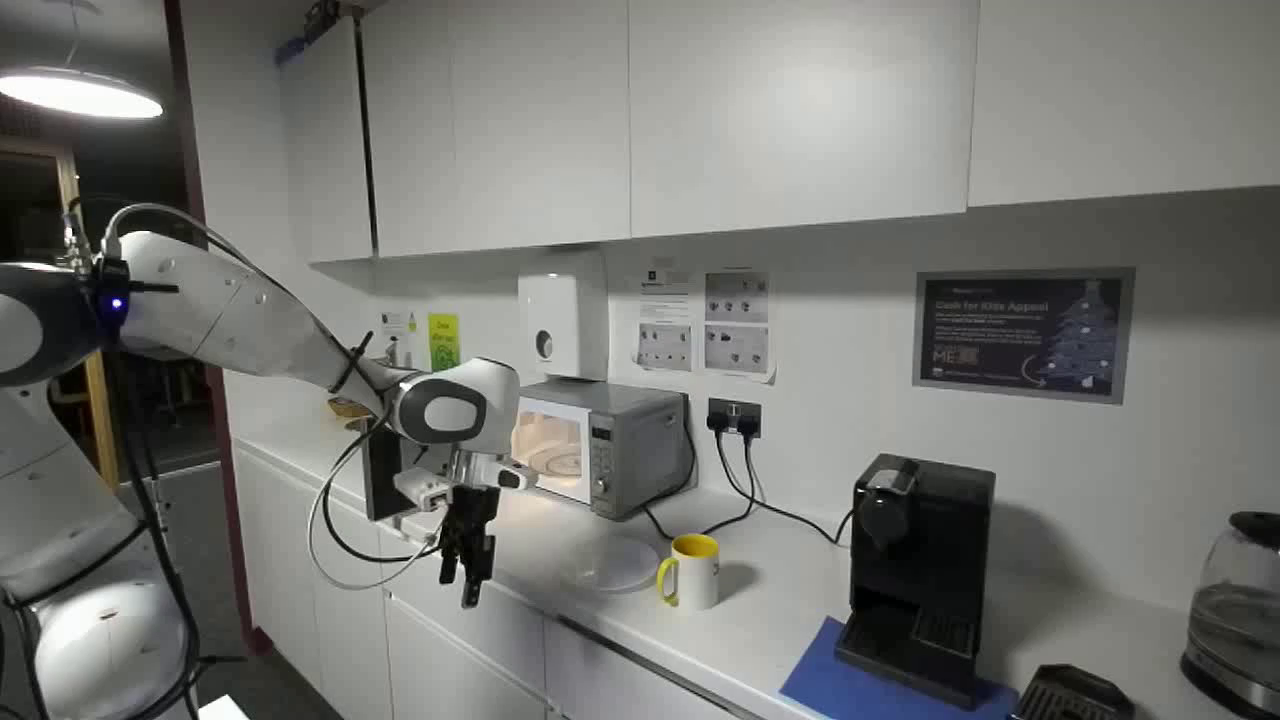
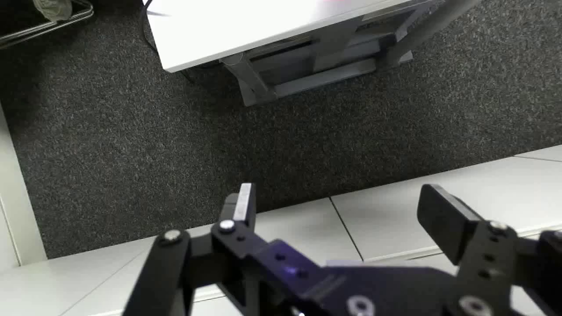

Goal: Put the white plate in the microwave.

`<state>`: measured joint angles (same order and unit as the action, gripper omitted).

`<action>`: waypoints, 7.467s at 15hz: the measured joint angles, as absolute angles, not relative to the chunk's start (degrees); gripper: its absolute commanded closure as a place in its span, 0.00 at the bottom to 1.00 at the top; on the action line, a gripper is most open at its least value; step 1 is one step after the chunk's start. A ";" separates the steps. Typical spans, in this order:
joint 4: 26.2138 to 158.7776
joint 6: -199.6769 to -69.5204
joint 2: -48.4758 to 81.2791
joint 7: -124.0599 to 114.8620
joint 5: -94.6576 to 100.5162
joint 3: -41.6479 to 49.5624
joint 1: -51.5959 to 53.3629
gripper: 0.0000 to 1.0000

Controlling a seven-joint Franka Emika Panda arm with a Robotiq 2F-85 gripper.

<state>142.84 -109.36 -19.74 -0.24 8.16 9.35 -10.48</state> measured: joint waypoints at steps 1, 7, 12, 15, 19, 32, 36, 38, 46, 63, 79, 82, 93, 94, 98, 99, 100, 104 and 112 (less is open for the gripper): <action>142.84 -109.36 -19.74 -0.25 8.16 9.35 -10.50 0.00; 142.84 -109.36 -19.74 -0.26 8.16 9.35 -10.51 0.00; 142.84 -109.36 -19.74 -0.26 8.15 9.35 -10.50 0.00; 142.82 -109.99 -19.74 -0.49 7.75 9.48 -10.58 0.00; 142.34 -113.87 -19.72 -0.57 4.76 11.81 -10.74 0.00; 129.70 -117.24 -7.74 14.08 -21.29 22.10 -11.55 0.00; 124.09 -117.34 -1.21 18.00 -22.50 21.52 -11.65 0.00; 122.61 -117.79 0.65 17.89 -20.43 20.82 -11.98 0.00; 122.51 -118.69 1.22 17.29 -19.80 20.22 -12.28 0.00; 124.86 -135.82 7.55 28.55 -47.80 17.41 -16.63 0.00; 124.48 -135.30 10.31 29.48 -51.06 16.97 -16.90 0.00; 124.02 -135.40 11.77 31.97 -54.24 16.72 -17.33 0.00; 121.45 -135.21 14.68 39.60 -63.45 15.70 -18.91 0.00; 121.37 -134.96 14.69 39.62 -63.84 15.56 -18.91 0.00; 120.73 -132.91 15.06 39.62 -64.68 15.29 -18.91 0.00; 120.48 -132.45 15.30 39.62 -64.77 15.29 -18.91 0.00; 120.17 -132.08 15.62 39.62 -64.85 15.28 -18.91 0.00; 119.06 -130.80 16.96 39.69 -64.99 15.22 -18.91 0.00; 116.38 -130.46 19.55 41.04 -67.14 14.61 -18.93 0.00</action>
<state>116.38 -130.46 19.55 41.04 -67.14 14.61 -18.93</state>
